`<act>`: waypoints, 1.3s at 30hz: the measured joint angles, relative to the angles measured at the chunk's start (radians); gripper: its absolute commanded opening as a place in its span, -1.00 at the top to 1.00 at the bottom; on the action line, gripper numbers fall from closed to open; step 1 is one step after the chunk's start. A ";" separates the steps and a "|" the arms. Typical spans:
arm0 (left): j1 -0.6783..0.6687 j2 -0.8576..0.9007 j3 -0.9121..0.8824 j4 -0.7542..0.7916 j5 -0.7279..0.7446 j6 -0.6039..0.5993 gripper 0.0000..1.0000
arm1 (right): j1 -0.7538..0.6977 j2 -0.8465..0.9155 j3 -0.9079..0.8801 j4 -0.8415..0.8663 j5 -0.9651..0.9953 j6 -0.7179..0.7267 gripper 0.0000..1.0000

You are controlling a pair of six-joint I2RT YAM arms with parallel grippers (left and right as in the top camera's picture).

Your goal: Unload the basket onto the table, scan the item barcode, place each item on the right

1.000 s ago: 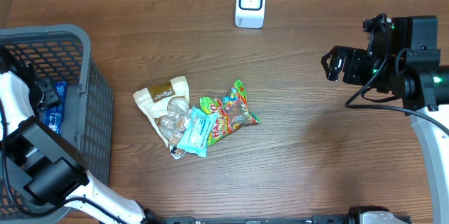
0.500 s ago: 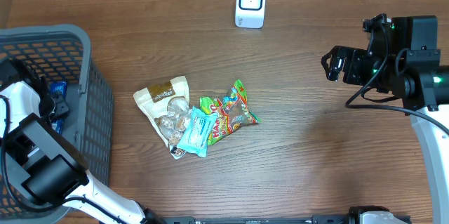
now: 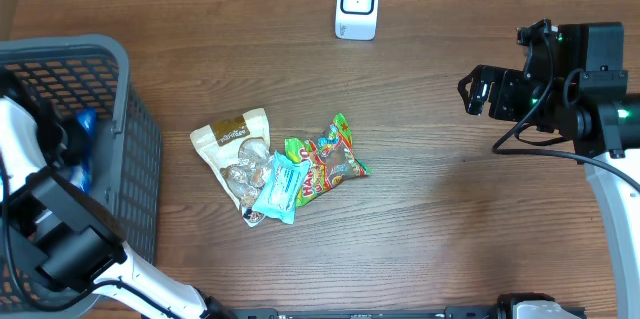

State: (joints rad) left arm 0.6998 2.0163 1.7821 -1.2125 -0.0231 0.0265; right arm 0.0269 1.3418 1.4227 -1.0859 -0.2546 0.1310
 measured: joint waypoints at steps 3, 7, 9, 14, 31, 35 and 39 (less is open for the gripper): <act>-0.003 -0.006 0.206 -0.116 0.078 -0.006 0.92 | 0.000 0.000 0.000 0.000 -0.003 0.000 -1.00; -0.007 -0.055 0.430 -0.221 0.194 -0.010 0.92 | 0.000 0.000 0.000 0.000 -0.006 0.000 -1.00; -0.015 -0.102 0.507 -0.244 0.264 -0.011 0.92 | 0.000 0.000 0.000 0.001 -0.008 0.000 -1.00; -0.123 -0.276 0.585 -0.293 0.425 -0.009 0.92 | 0.000 0.000 0.000 0.006 -0.009 0.000 -1.00; -0.396 -0.314 0.560 -0.409 0.092 -0.166 -0.36 | 0.000 0.000 0.000 0.000 -0.011 0.000 -1.00; -0.290 -0.314 0.560 -0.435 0.063 -0.184 -0.46 | 0.000 0.000 0.000 0.001 -0.011 0.000 -1.00; -0.194 -0.316 0.536 -0.471 0.048 -0.176 -0.43 | 0.000 0.000 0.000 0.003 -0.011 0.000 -1.00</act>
State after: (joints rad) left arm 0.5056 1.7000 2.3177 -1.6836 0.0254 -0.1497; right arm 0.0269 1.3418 1.4227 -1.0828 -0.2653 0.1307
